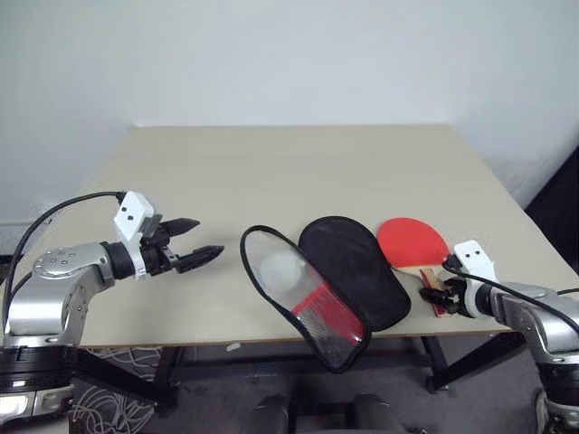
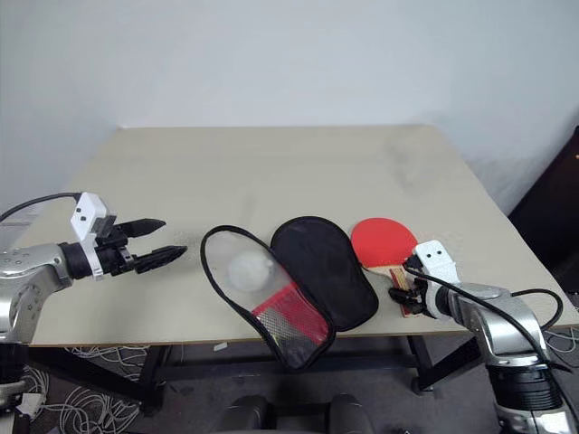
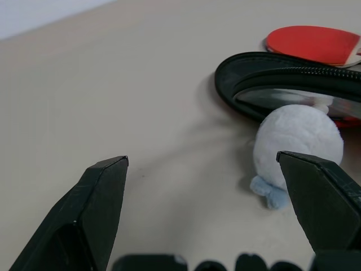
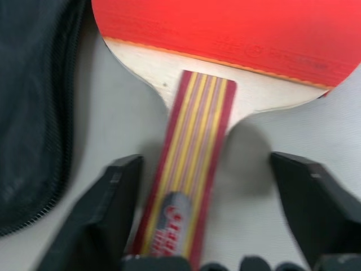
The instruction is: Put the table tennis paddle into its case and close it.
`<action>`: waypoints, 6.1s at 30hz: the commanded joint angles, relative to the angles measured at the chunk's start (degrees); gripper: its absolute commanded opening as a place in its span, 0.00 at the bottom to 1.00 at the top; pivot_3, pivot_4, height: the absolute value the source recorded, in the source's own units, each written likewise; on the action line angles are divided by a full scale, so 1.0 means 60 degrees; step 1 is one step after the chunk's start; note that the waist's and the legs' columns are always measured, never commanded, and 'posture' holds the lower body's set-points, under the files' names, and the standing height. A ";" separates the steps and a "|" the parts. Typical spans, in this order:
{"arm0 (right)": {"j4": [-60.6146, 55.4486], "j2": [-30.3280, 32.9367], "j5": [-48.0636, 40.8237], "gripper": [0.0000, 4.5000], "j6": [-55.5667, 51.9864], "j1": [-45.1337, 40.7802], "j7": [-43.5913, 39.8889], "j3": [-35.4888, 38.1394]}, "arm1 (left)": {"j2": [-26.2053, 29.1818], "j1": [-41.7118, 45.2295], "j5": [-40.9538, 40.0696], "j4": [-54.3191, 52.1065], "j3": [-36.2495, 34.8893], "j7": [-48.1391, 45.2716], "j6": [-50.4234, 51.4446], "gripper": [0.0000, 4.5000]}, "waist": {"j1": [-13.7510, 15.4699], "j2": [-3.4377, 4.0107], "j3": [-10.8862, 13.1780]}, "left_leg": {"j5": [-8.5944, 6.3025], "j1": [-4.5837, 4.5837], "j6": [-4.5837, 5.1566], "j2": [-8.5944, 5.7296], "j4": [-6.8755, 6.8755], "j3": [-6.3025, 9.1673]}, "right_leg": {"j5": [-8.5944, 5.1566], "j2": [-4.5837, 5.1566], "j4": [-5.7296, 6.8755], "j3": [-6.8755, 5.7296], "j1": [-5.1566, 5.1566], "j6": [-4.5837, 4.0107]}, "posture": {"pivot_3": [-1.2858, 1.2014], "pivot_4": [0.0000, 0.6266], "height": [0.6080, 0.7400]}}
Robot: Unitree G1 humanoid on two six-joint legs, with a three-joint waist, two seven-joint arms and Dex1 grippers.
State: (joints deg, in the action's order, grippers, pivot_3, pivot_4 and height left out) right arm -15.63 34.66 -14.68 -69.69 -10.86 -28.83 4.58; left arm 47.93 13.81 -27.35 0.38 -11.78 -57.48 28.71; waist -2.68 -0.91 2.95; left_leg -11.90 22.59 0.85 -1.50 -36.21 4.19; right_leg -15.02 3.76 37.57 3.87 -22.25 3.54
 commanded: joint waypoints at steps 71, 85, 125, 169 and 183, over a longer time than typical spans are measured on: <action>-0.2471 -0.2926 -0.0970 0.85 -0.3347 -0.2153 0.2275 -0.0763 | -0.0472 0.0355 0.0372 0.0097 0.0166 0.0175 -0.0297 1.00 | -0.0002 -0.0001 0.0012 | 0.0000 0.0009 -0.0003 0.0010 0.0006 -0.0025 | 0.0021 -0.0031 0.0008 0.0023 -0.0033 -0.0018 | 0.52 0.00 0.96; -0.0530 0.2335 -0.1424 0.99 0.0797 -0.4534 -0.1735 -0.1095 | -0.0508 0.0141 0.0504 -0.0415 0.0594 0.0020 -0.0245 1.00 | -0.0004 0.0017 0.0039 | -0.0002 0.0010 0.0003 0.0011 0.0003 -0.0037 | 0.0014 -0.0004 -0.0013 0.0015 -0.0023 -0.0010 | 0.52 0.00 0.96; 0.1756 0.2026 -0.0137 0.99 0.2604 -0.6016 -0.1551 -0.0965 | -0.7439 0.3248 -0.0969 -0.2200 0.3131 0.4346 0.5305 1.00 | 0.0157 0.0017 0.0040 | -0.0023 0.0034 0.0045 -0.0032 -0.0083 -0.0038 | 0.0029 -0.0011 0.0008 0.0025 -0.0001 -0.0016 | 0.52 0.00 0.96; -0.0261 0.4710 -0.1448 0.99 0.5039 -0.4165 -0.7460 -0.1437 | -0.9476 0.2135 -0.3014 -0.0485 0.0699 0.9093 1.0631 1.00 | 0.0250 0.0006 0.0047 | -0.0037 0.0026 0.0027 -0.0057 -0.0105 -0.0025 | 0.0007 0.0012 -0.0006 0.0009 0.0025 0.0016 | 0.52 0.00 0.96; -0.0641 0.4517 -0.1464 0.99 0.4867 -0.4069 -0.7019 -0.1458 | -1.0192 0.2780 -0.2114 0.1133 0.0718 0.8825 0.9475 1.00 | 0.0454 0.0015 0.0037 | -0.0065 0.0004 -0.0003 -0.0088 -0.0118 0.0003 | 0.0008 0.0039 -0.0058 -0.0018 0.0089 0.0036 | 0.52 0.00 0.96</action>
State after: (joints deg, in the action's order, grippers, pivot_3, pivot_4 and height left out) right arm -18.32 61.86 -23.06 -40.43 -34.22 -71.60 -5.57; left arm -11.44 28.29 -43.10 4.62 -8.10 -5.57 87.66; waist 0.04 -0.82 3.17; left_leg -12.30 22.60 0.82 -2.02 -36.92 4.26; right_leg -14.95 3.98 37.09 3.71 -21.63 3.76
